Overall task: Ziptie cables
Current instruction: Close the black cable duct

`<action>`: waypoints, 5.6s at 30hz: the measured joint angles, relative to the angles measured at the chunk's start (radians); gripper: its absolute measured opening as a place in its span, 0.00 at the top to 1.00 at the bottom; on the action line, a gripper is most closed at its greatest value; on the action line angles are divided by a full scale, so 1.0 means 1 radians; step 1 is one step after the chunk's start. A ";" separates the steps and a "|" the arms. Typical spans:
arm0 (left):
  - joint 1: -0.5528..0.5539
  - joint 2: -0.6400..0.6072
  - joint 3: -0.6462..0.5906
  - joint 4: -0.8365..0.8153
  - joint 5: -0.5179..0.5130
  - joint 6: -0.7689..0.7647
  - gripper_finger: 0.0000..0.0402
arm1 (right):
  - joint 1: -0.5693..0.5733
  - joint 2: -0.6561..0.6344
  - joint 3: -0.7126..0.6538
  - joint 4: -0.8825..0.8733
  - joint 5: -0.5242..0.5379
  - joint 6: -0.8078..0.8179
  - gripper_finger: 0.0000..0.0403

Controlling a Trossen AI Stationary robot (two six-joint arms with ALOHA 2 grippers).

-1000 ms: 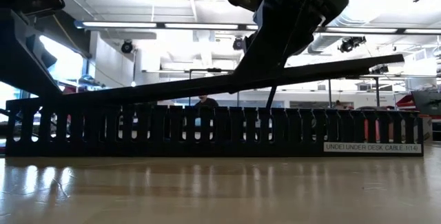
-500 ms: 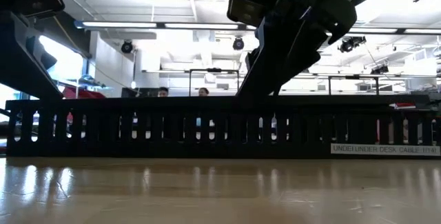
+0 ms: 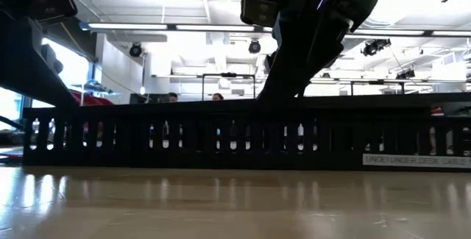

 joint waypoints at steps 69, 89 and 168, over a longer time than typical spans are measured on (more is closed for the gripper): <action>0.138 0.019 0.112 -0.062 -0.113 0.170 1.00 | -0.235 -0.022 -0.171 0.139 -0.113 -0.202 0.66; 0.529 0.066 0.086 0.162 0.201 0.663 0.70 | -0.183 -0.020 -0.300 0.304 0.141 -0.269 1.00; 0.351 0.071 -0.132 0.399 -0.236 1.215 0.90 | -0.396 0.070 -0.302 0.709 -0.523 0.016 0.19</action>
